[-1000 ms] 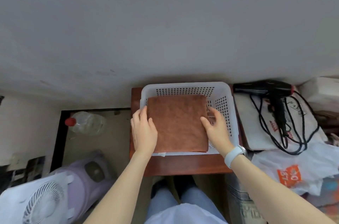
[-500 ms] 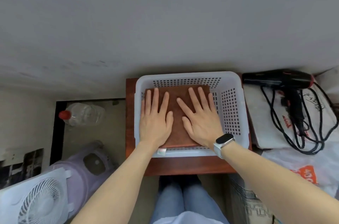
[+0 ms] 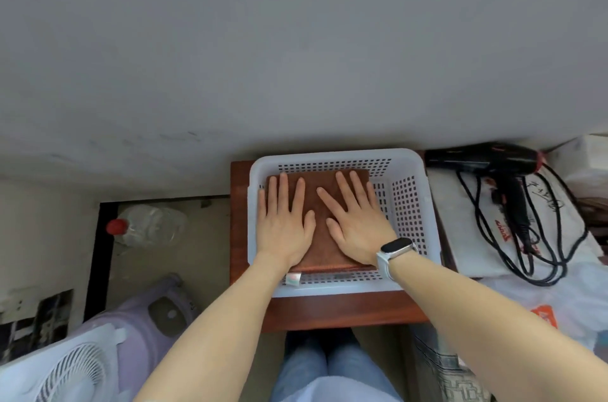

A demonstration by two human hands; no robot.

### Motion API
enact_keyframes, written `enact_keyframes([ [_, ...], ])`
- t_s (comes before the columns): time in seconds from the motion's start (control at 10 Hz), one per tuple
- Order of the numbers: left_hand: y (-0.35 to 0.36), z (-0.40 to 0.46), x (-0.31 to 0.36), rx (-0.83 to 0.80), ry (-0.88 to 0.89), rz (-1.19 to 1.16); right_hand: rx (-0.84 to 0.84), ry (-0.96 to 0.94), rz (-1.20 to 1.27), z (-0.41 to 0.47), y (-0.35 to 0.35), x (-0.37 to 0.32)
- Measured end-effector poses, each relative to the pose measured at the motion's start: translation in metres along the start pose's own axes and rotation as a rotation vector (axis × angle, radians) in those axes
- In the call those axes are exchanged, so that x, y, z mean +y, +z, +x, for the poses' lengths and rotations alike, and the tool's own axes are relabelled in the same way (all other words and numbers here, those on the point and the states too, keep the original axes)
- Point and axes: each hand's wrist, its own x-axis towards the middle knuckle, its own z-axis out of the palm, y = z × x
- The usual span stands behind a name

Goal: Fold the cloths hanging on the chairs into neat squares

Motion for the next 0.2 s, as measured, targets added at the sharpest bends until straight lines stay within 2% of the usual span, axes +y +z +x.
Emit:
enact_keyframes([
  [0.1, -0.025, -0.001, 0.005, -0.072, 0.014, 0.009, -0.037, 0.029, 0.048, -0.004, -0.025, -0.006],
  [0.2, -0.061, -0.005, 0.005, -0.075, 0.060, -0.016, -0.015, 0.051, 0.057, -0.013, -0.055, -0.014],
])
